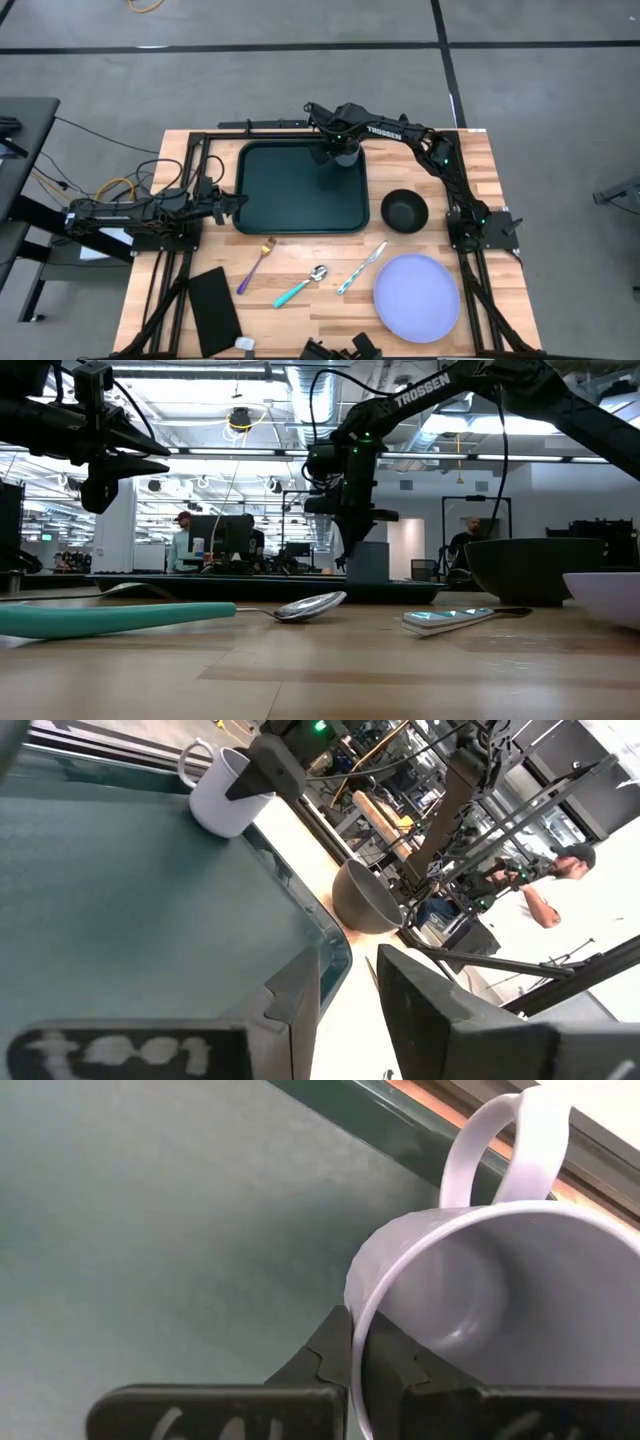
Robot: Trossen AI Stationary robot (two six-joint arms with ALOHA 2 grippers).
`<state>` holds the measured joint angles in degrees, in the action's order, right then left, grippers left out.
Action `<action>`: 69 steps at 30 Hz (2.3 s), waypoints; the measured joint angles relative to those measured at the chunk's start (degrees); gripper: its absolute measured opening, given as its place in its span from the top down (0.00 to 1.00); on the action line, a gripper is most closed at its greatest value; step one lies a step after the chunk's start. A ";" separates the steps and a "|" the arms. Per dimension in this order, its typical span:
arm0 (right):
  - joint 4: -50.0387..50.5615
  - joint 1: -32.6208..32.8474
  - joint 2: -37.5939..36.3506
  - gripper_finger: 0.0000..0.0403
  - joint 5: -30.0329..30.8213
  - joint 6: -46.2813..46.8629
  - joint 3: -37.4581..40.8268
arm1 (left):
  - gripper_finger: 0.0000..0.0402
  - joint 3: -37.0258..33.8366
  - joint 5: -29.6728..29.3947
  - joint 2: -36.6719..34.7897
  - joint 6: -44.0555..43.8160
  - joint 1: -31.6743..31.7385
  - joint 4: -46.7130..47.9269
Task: Set up tray
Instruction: Put the mug on the serving tray, then put the plate on the serving tray
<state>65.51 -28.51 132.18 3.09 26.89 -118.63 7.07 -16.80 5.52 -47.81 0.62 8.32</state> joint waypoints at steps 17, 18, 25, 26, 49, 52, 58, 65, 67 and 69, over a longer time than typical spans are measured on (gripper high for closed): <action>-0.84 -0.07 0.31 0.85 -0.22 -0.37 0.20 | 0.77 0.00 -0.44 0.00 0.00 0.00 0.00; -0.82 -0.07 0.31 0.84 -0.22 -0.37 0.20 | 0.77 0.00 -0.46 0.00 0.00 0.00 0.00; 0.84 -0.07 -0.28 0.78 2.11 -0.53 -0.59 | 0.77 0.00 -0.46 0.00 0.00 0.00 0.00; 2.24 -0.07 -0.28 0.77 2.67 -1.15 -1.43 | 0.77 0.00 -0.47 0.00 0.00 0.00 0.00; 12.41 24.16 -22.82 0.74 3.86 3.37 -10.31 | 0.77 0.02 12.83 1.84 9.26 0.00 0.68; 13.51 30.44 -25.47 0.74 10.31 13.74 -9.12 | 0.77 1.26 17.27 6.55 8.31 0.00 0.93; 25.32 40.44 -27.45 0.74 14.50 32.76 -1.42 | 0.77 9.45 18.13 22.32 11.58 0.00 0.94; 20.44 51.27 -33.51 0.74 4.76 47.90 16.74 | 0.77 21.01 13.67 39.09 14.43 0.57 2.46; 17.11 54.92 -35.44 0.74 3.15 53.46 21.40 | 0.77 23.52 13.57 43.12 14.23 0.63 1.98; 13.99 59.16 -37.96 0.75 2.29 58.92 25.58 | 0.77 25.14 13.46 46.10 14.20 0.66 3.12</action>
<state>79.50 30.65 94.22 5.39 85.82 -93.05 32.21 -3.33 51.62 -33.62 1.28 11.44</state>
